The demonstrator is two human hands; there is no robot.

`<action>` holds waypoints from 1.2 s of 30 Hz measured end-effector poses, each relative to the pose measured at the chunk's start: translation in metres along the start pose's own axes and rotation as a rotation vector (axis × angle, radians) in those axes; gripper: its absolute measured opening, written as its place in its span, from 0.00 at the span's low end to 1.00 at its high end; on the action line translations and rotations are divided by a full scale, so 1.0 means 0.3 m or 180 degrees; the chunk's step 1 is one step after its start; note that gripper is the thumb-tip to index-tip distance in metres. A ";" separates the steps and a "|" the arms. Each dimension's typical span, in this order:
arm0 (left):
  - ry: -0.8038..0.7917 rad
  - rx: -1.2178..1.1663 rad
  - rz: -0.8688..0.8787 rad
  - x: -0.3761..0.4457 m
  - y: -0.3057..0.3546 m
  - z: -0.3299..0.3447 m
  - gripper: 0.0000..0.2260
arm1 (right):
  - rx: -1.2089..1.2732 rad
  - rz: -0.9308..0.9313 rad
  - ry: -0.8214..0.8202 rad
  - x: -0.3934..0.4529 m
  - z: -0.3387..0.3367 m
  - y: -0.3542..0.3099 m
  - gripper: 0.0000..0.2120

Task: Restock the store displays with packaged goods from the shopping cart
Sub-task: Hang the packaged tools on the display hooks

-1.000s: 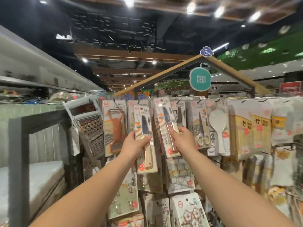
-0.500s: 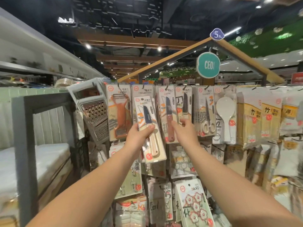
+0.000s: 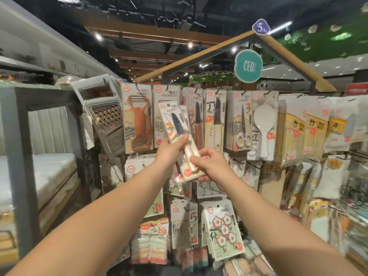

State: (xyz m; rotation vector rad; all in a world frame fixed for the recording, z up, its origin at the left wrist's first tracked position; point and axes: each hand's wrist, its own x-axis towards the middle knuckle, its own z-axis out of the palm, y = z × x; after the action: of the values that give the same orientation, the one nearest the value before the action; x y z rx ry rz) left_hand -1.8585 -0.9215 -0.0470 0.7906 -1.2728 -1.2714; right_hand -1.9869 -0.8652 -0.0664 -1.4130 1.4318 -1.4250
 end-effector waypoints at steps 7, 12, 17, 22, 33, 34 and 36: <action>-0.0160 0.0013 -0.0029 0.003 0.036 0.015 0.09 | 0.0397 -0.0272 0.1090 0.009 -0.037 -0.038 0.12; -0.0081 0.0330 0.0106 0.008 0.042 -0.060 0.11 | 0.0595 -0.0465 0.1248 0.053 -0.072 -0.036 0.10; 0.0039 0.0464 0.0138 0.034 0.055 -0.111 0.08 | 0.0447 -0.0322 0.1245 0.107 -0.069 -0.044 0.13; 0.0013 0.0654 0.0080 0.067 0.062 -0.127 0.12 | 0.0287 -0.0153 0.1286 0.139 -0.068 -0.037 0.13; -0.0062 0.0522 0.0149 0.068 0.015 -0.106 0.06 | -0.0133 0.0395 0.0901 0.128 -0.080 0.030 0.26; -0.0056 0.0483 0.0145 0.066 0.014 -0.099 0.06 | -0.0090 0.0359 0.0863 0.121 -0.079 0.034 0.25; -0.0109 0.0305 0.0134 0.060 0.014 -0.080 0.07 | 0.0033 0.0301 0.0523 0.092 -0.071 0.030 0.20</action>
State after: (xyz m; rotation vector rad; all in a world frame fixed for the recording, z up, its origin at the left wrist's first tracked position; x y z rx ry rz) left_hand -1.8375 -0.9429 -0.0433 0.8089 -1.3794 -1.2020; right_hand -2.0146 -0.8879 -0.0647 -1.2284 1.5696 -1.5139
